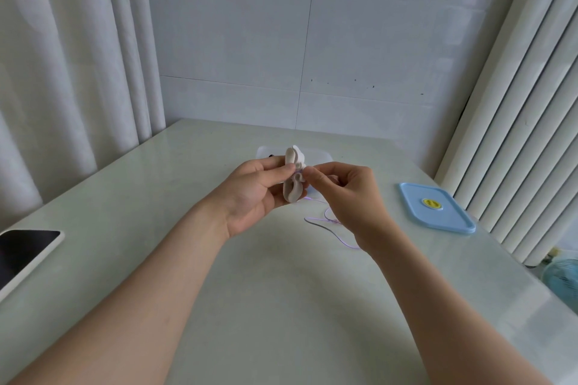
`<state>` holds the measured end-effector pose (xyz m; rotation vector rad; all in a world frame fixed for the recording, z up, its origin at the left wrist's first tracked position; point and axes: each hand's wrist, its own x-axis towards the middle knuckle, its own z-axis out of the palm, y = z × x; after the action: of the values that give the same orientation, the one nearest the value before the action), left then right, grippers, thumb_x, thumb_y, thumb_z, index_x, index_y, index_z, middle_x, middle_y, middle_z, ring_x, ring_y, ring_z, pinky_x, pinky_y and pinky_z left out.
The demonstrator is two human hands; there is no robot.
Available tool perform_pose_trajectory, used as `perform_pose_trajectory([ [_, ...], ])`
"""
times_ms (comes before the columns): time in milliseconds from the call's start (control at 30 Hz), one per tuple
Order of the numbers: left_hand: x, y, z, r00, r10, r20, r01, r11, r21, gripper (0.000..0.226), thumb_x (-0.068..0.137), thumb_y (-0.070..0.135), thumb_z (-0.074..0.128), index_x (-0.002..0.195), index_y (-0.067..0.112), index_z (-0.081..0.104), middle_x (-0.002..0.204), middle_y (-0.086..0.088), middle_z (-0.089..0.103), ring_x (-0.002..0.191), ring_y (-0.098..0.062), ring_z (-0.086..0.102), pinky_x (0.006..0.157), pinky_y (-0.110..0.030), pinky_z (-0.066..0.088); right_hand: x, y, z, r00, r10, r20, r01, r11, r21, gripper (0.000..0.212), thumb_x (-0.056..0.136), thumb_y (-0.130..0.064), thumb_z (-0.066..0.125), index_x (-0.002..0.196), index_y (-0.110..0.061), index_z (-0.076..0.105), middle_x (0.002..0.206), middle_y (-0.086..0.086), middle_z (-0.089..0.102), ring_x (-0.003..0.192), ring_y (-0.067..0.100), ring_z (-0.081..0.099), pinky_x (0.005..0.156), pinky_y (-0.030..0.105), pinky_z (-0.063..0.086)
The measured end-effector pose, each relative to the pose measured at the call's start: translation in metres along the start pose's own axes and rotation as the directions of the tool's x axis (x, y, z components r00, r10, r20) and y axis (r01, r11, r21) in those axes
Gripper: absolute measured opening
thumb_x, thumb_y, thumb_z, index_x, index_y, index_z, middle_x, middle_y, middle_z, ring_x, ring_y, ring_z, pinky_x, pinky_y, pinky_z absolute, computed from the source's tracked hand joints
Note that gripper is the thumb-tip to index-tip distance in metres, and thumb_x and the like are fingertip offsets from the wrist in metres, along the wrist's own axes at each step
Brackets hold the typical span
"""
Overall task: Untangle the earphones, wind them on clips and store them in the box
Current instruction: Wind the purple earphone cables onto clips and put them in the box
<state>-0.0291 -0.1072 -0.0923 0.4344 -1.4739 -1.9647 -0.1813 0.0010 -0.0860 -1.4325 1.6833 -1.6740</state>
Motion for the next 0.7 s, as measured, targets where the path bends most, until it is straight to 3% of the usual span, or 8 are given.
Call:
perform_pose_trajectory([
  [133,-0.0001,-0.002,-0.0013,1.0,-0.001,-0.004,0.001,1.0,0.001,0.032,0.107,0.012,0.054,0.132,-0.006,0.064,0.12,-0.022,0.071,0.103,-0.029,0.072,0.103,-0.041,0.057,-0.0002,0.0016,-0.002,1.0,0.021,0.002,-0.022,0.999,0.032,0.015,0.097,-0.022,0.075,0.093,-0.009,0.082,0.056,-0.013,0.059,0.044,0.002,0.042,0.051,0.009,0.034],
  [200,0.0,-0.0016,-0.0017,1.0,-0.004,-0.014,0.004,1.0,0.003,0.032,0.106,0.013,0.055,0.132,-0.004,0.064,0.117,-0.019,0.069,0.103,-0.029,0.069,0.107,-0.046,0.054,0.0006,0.0016,-0.0025,0.998,0.057,0.014,-0.058,0.997,0.055,0.012,0.094,-0.027,0.078,0.092,-0.015,0.083,0.06,-0.007,0.06,0.054,0.01,0.043,0.058,0.024,0.038],
  [300,-0.0005,-0.0011,-0.0027,1.0,-0.005,-0.024,0.005,1.0,0.02,0.031,0.105,0.013,0.057,0.13,-0.003,0.065,0.116,-0.013,0.069,0.108,-0.028,0.067,0.107,-0.046,0.054,0.0025,0.0043,-0.0033,0.994,0.109,0.031,-0.111,0.992,0.054,0.012,0.093,-0.032,0.079,0.09,-0.022,0.084,0.07,0.007,0.048,0.07,0.025,0.034,0.065,0.038,0.031],
  [367,-0.0009,-0.0008,-0.0034,1.0,-0.008,-0.025,0.009,0.999,0.037,0.03,0.105,0.015,0.058,0.129,-0.001,0.067,0.118,-0.011,0.071,0.109,-0.025,0.069,0.104,-0.04,0.056,0.0036,0.0063,-0.0046,0.993,0.11,0.034,-0.111,0.993,0.044,0.011,0.094,-0.03,0.077,0.091,-0.022,0.084,0.071,0.008,0.047,0.069,0.024,0.035,0.063,0.036,0.033],
  [500,-0.0004,-0.0014,-0.0042,1.0,0.001,-0.007,-0.001,0.998,0.057,0.032,0.104,0.014,0.059,0.128,-0.006,0.067,0.121,-0.012,0.073,0.111,-0.022,0.07,0.094,-0.03,0.06,0.0048,0.0089,-0.0067,0.998,0.069,-0.003,-0.069,0.998,0.012,0.009,0.096,-0.02,0.076,0.093,-0.014,0.083,0.057,-0.005,0.052,0.051,0.011,0.034,0.049,0.018,0.031],
  [700,-0.0014,0.0004,-0.0009,0.999,0.041,-0.005,-0.04,0.994,0.098,0.031,0.104,0.015,0.059,0.124,-0.006,0.069,0.125,-0.019,0.073,0.112,-0.026,0.073,0.089,-0.031,0.061,0.006,0.009,-0.0059,0.997,0.053,-0.057,-0.057,0.996,-0.068,0.015,0.09,-0.032,0.082,0.083,-0.018,0.083,0.062,0.005,0.06,0.052,0.011,0.038,0.048,0.019,0.033],
])
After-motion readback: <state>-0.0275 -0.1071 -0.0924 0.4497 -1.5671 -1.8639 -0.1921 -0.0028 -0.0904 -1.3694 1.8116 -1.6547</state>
